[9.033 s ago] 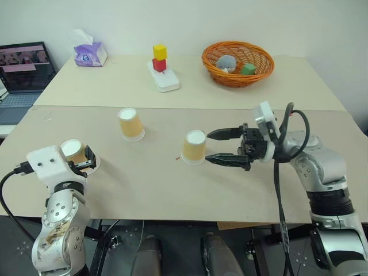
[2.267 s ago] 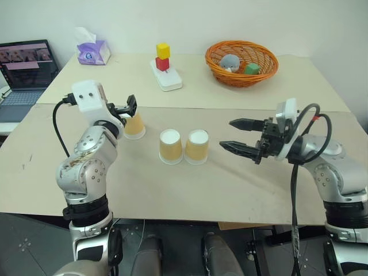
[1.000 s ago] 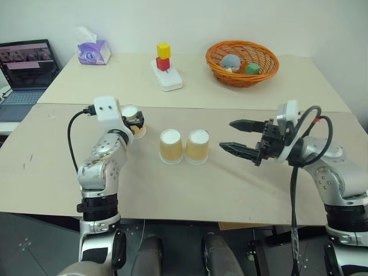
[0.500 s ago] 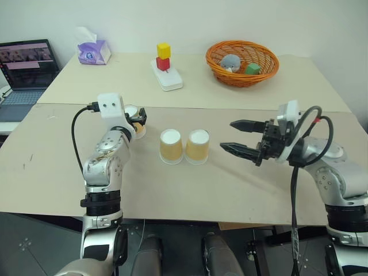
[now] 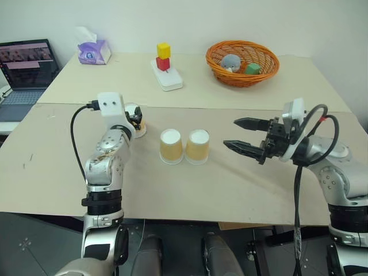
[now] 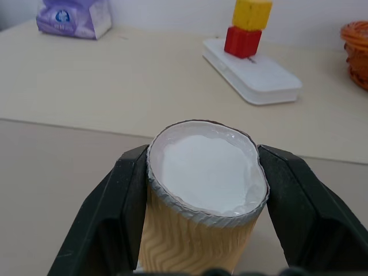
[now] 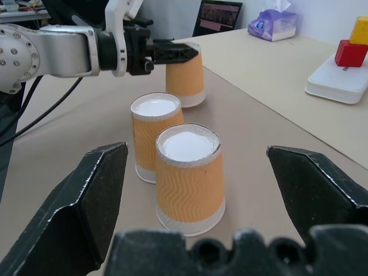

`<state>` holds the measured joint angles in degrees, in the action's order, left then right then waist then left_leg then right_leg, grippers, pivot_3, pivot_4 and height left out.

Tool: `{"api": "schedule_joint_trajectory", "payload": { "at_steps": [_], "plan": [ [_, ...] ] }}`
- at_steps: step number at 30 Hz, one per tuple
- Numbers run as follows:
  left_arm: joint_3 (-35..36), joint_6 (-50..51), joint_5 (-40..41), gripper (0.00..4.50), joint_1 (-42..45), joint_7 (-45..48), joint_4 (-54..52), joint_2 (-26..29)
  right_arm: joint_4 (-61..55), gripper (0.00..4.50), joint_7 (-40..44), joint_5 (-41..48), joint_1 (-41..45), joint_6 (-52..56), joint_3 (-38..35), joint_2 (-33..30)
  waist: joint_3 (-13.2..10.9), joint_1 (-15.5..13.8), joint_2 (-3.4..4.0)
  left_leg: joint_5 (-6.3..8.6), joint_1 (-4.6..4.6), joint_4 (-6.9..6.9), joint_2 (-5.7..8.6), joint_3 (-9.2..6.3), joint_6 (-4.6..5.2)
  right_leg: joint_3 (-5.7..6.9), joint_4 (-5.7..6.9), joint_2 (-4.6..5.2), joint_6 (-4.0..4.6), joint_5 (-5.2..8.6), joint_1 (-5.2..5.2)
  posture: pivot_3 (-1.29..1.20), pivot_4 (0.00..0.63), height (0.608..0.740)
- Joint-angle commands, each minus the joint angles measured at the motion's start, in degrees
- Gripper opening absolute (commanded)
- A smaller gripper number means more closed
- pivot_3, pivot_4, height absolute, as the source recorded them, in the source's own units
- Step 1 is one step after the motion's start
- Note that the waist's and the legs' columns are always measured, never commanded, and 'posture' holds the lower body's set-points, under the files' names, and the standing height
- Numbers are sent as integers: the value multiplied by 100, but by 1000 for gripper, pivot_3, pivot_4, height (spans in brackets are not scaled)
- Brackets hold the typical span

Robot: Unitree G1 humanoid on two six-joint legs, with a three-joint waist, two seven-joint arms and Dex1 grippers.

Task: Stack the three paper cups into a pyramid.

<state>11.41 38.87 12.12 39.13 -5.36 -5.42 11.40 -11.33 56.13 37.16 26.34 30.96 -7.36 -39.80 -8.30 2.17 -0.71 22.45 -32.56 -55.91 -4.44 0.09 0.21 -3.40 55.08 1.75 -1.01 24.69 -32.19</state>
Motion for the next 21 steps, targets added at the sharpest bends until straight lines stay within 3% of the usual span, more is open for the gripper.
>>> {"api": "schedule_joint_trajectory", "payload": {
  "at_steps": [1,6,12,16,21],
  "plan": [
    [-146,-499,-256,2747,668,167,-146,307,-40,4500,41,26,113,-79,-102,-36,0,-1,0,-1,-4,0,1,0,-2,2,-1,0,0,0,-1,0,150,658],
    [-288,-463,106,2747,1170,902,27,405,-15,4500,54,-6,131,-108,-87,-40,0,-11,0,-2,-7,0,10,1,-3,7,-2,12,-4,2,-1,0,150,658],
    [-3,211,1792,2747,1373,2501,-239,408,-108,4500,70,64,81,-36,-149,-79,0,2,0,-10,-12,0,30,2,-15,14,2,35,-12,7,-1,0,150,658],
    [96,824,2761,2747,1487,3431,-377,801,-242,4500,291,229,-65,104,-195,-248,0,28,0,-12,-13,1,35,1,-17,16,3,38,-16,11,-1,0,150,658],
    [25,1038,3225,2747,1602,4187,-333,1322,-254,4500,420,145,-261,78,-197,-391,0,31,0,-14,-11,2,38,0,-13,19,3,39,-18,12,2,0,150,658]
  ]
}}
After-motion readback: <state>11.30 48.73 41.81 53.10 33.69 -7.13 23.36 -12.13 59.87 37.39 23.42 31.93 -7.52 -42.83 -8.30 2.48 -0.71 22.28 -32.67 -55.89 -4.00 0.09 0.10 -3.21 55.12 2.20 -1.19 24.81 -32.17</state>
